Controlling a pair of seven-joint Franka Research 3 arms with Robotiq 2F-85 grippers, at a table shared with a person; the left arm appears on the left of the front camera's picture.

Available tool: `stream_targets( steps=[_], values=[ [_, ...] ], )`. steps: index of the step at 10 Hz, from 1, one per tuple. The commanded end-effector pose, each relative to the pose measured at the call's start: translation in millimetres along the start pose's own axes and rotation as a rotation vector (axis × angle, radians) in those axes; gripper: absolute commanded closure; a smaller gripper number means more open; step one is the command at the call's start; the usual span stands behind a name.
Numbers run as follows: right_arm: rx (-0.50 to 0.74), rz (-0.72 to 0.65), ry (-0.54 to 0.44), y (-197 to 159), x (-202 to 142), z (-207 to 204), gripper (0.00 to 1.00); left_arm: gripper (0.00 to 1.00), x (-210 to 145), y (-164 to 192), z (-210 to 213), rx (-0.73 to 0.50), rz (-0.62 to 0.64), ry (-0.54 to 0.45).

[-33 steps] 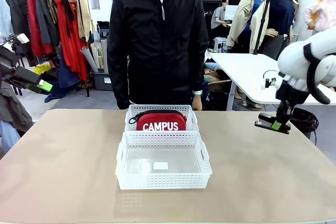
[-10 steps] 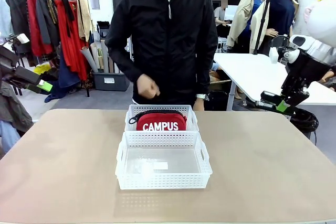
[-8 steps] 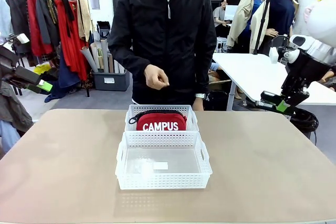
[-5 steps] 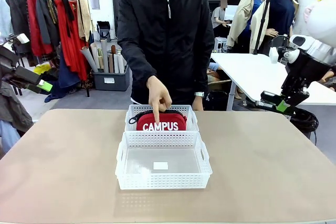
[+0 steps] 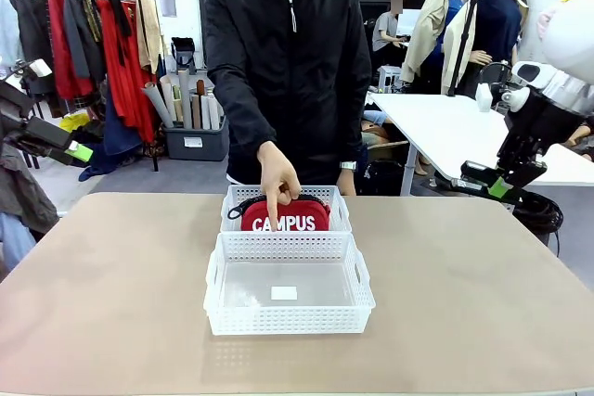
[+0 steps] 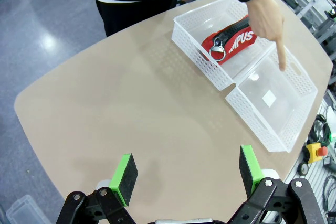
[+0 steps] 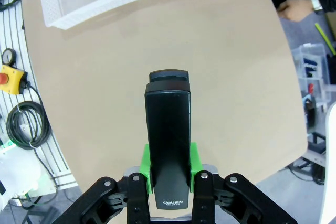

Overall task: Distribute items into two baskets.
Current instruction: Place the picked Stapler into the Organizing basket as instructed by the person.

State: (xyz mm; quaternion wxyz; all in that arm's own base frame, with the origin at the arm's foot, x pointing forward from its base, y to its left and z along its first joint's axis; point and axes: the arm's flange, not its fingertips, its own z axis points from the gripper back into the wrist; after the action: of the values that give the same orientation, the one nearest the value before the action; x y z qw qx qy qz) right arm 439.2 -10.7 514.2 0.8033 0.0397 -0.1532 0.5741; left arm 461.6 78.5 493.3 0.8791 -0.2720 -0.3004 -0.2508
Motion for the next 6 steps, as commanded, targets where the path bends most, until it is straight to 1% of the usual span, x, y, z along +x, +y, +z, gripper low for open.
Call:
stream_targets(
  steps=[1, 4, 6],
  values=[
    [0.005, -0.001, 0.018, 1.4, 6.5, 0.7, 0.96, 0.0, -0.2, -0.6, -0.3, 0.001, 0.008, -0.007],
    [0.0, 0.02, 0.0, 16.3, 30.4, 0.5, 0.96, 0.0, -0.2, -0.6, -0.3, 0.001, 0.008, -0.007],
    [0.006, 0.079, -0.008, 32.7, 50.5, -3.8, 0.96, 0.0, -0.2, -0.6, -0.3, 0.001, 0.008, -0.007]
  ],
)
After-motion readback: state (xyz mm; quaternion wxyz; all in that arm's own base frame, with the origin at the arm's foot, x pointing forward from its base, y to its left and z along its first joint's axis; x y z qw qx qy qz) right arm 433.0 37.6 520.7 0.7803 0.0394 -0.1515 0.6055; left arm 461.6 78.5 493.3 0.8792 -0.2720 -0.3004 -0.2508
